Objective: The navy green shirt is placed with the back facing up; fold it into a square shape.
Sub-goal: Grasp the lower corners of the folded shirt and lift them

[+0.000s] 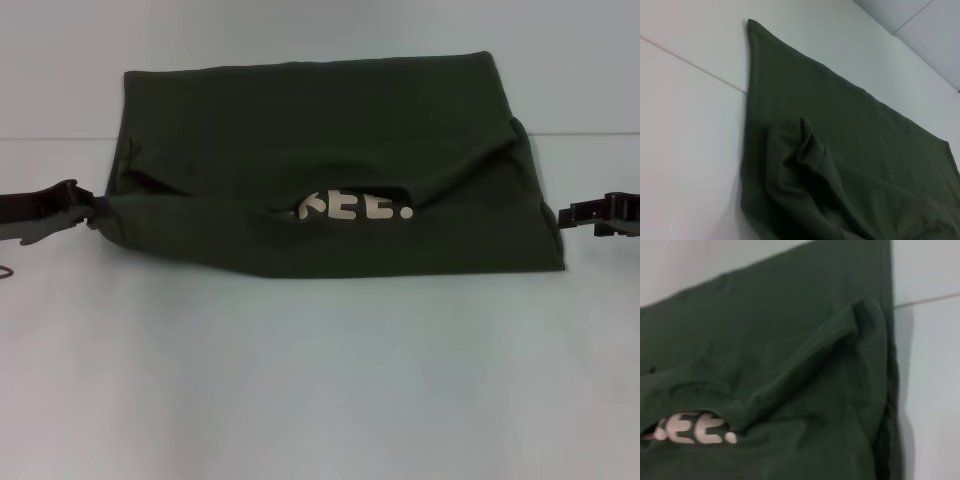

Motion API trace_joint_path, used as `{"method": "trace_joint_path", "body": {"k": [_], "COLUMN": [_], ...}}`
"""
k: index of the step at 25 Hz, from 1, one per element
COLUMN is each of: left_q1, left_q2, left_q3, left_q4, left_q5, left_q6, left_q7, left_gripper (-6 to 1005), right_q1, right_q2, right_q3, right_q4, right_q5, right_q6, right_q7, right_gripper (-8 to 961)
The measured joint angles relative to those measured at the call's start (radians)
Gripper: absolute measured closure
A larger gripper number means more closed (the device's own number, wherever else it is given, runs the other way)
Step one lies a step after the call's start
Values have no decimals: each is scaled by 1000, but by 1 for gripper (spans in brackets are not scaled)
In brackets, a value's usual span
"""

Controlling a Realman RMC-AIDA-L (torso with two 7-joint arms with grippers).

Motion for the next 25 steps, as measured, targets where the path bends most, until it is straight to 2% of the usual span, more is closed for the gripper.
{"method": "trace_joint_path", "body": {"k": [12,25], "left_q1": [-1,-1], "left_q2": [-5,-10], "left_q3": [1,0], "left_q4": [1,1], "left_q5": [-2,-2], "left_q6": [11,4], "left_q7": [-1,3], "left_gripper": [987,987], "right_q1": [107,118], "right_q2": [19,30], "right_q3": [-27,-61], "right_q4": [168,196], "right_q5": [-97,-99], "right_q6": [149,195], "right_q7": [40,43], "right_gripper": [318,321]}}
